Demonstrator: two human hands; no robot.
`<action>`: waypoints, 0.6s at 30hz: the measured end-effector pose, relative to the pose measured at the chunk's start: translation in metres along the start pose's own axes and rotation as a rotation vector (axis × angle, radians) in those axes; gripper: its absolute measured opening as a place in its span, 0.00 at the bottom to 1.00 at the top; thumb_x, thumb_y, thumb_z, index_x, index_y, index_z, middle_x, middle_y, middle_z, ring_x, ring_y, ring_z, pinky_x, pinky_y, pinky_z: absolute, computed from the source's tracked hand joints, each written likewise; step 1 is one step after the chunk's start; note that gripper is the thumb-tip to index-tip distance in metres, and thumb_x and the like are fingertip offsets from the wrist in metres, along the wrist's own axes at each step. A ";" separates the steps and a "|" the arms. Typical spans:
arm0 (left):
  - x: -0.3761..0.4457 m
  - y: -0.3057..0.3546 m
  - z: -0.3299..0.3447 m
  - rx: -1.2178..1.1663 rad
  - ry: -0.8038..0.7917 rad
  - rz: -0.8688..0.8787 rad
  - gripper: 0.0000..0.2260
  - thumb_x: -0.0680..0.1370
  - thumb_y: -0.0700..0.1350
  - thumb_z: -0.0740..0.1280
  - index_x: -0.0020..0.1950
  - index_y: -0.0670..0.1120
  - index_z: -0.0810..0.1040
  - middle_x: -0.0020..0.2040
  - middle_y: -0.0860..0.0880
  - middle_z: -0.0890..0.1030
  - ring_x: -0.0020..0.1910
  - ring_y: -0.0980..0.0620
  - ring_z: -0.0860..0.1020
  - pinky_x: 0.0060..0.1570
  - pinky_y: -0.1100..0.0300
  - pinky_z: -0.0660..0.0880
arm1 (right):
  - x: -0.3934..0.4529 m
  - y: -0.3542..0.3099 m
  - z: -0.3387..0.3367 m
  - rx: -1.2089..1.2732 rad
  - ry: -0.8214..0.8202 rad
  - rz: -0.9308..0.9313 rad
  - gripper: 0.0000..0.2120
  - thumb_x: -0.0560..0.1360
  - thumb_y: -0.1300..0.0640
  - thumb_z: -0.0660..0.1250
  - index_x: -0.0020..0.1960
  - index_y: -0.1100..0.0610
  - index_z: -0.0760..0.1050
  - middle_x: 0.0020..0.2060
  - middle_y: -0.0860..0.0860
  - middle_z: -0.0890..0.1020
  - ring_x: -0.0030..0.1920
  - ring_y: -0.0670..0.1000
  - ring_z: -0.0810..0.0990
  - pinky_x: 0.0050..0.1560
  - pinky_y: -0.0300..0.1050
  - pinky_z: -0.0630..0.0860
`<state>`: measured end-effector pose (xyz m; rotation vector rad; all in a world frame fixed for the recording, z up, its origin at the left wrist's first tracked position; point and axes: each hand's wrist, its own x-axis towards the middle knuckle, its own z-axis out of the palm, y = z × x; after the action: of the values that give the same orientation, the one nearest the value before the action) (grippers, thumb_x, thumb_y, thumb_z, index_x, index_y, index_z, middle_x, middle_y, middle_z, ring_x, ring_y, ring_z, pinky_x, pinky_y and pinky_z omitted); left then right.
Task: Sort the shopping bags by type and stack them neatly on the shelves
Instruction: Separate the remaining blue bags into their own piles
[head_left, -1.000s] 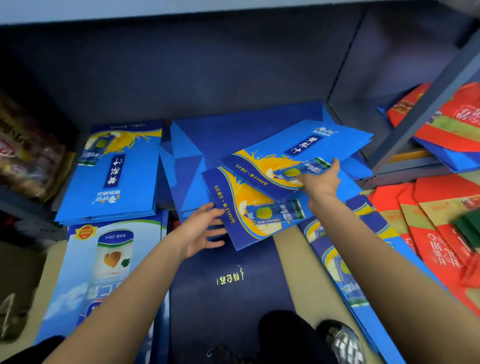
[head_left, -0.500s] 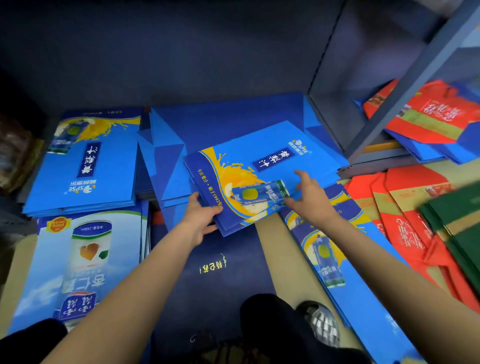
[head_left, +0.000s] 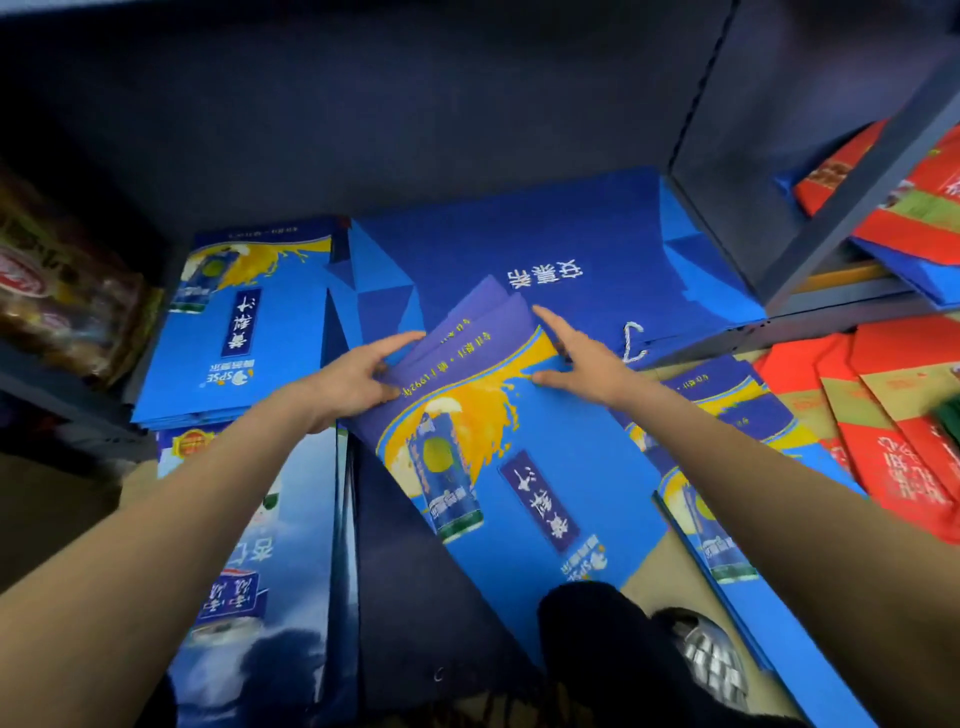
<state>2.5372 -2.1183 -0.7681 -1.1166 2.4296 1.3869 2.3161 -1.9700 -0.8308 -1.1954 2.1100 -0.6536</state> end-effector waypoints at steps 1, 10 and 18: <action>0.001 -0.001 0.002 0.032 0.000 0.030 0.30 0.77 0.28 0.60 0.73 0.53 0.59 0.38 0.51 0.69 0.30 0.59 0.74 0.30 0.75 0.69 | 0.000 0.003 0.008 0.057 0.029 0.002 0.38 0.74 0.54 0.69 0.76 0.45 0.49 0.64 0.60 0.70 0.62 0.60 0.69 0.55 0.43 0.64; -0.011 0.004 0.018 0.160 0.281 0.140 0.26 0.77 0.37 0.63 0.73 0.53 0.63 0.60 0.40 0.72 0.61 0.41 0.71 0.62 0.52 0.67 | -0.041 -0.007 -0.031 0.186 0.364 -0.113 0.28 0.78 0.62 0.62 0.74 0.45 0.59 0.52 0.58 0.70 0.51 0.52 0.68 0.52 0.36 0.60; -0.018 0.107 0.076 -0.077 0.388 0.189 0.30 0.75 0.41 0.67 0.75 0.47 0.59 0.61 0.42 0.67 0.59 0.45 0.71 0.49 0.70 0.62 | -0.098 -0.005 -0.171 -0.076 0.553 -0.097 0.29 0.77 0.63 0.63 0.75 0.49 0.58 0.49 0.58 0.69 0.51 0.51 0.68 0.51 0.37 0.60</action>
<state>2.4617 -2.0160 -0.7293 -1.3092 2.8368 1.4407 2.2352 -1.8668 -0.6834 -1.2694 2.5537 -1.0526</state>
